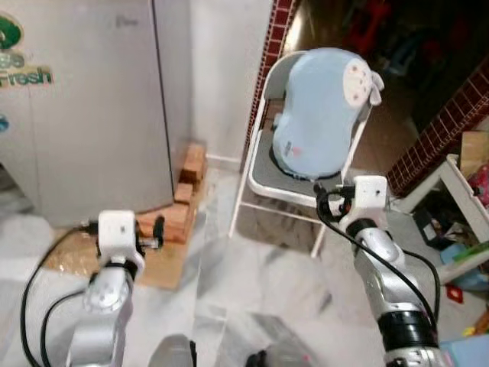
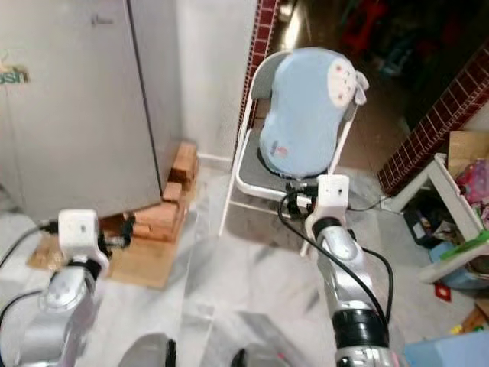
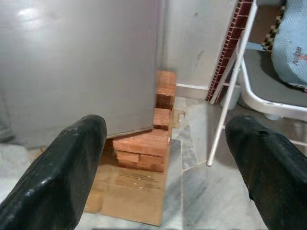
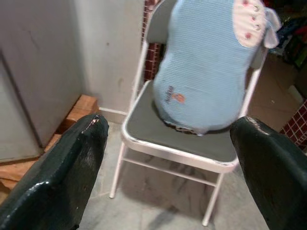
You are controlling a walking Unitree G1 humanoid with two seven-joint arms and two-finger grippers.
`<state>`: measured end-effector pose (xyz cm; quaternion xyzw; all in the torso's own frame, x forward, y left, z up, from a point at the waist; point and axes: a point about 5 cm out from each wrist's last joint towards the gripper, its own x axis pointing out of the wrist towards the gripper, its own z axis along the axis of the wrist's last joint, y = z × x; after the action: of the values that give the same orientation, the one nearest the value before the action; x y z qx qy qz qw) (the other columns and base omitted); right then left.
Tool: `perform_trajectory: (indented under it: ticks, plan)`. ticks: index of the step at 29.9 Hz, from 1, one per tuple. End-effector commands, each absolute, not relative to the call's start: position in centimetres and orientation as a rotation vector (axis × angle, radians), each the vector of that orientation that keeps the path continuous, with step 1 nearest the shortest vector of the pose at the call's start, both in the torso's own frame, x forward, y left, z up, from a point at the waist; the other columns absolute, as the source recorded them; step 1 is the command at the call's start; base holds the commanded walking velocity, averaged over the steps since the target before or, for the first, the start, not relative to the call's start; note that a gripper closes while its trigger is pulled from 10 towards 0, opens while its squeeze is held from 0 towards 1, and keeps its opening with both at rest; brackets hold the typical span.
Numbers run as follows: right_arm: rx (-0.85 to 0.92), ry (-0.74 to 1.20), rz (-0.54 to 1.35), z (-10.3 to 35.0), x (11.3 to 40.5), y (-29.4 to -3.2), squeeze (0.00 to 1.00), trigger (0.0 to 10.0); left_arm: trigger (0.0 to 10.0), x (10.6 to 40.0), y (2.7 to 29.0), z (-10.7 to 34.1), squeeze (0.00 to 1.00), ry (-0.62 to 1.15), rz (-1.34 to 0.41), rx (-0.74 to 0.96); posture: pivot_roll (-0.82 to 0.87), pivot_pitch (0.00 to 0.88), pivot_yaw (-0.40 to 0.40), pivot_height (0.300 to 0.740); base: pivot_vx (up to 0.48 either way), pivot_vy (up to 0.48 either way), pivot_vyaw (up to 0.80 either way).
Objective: Restocking fridge
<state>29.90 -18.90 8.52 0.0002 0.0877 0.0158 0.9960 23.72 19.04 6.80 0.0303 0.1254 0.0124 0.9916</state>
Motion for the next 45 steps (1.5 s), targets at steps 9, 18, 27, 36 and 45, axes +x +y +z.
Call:
perform_trajectory:
  ticks: [9,18,27,36,45]
  plan:
    - [-0.002,0.157,0.035,9.4,30.3,-18.8,0.0,10.0,10.0,23.8,19.3,7.2,0.0,0.245,0.038,-0.009,0.07,0.106,-0.112,0.74,0.0,0.48,-0.05]
    - [-0.011,0.163,0.046,9.3,30.2,-18.7,0.0,10.0,10.0,23.8,19.7,7.4,0.0,0.248,0.054,-0.015,0.08,0.111,-0.115,0.74,0.0,0.48,-0.78]
    - [-0.02,0.146,0.052,9.7,30.7,-18.7,0.0,10.0,10.0,23.9,19.7,7.4,0.0,0.237,0.06,-0.013,0.08,0.107,-0.119,0.74,0.0,0.48,-0.75]
    - [0.002,0.15,0.03,9.4,30.3,-18.7,0.0,10.0,10.0,23.9,19.6,7.4,0.0,0.252,0.038,0.018,0.08,0.107,-0.099,0.74,0.0,0.48,-0.42]
    - [0.032,0.136,-0.031,9.1,30.0,-18.6,0.0,10.0,10.0,24.2,19.0,8.2,0.0,0.226,-0.041,0.059,0.09,0.107,-0.043,0.74,0.0,0.267,0.0]
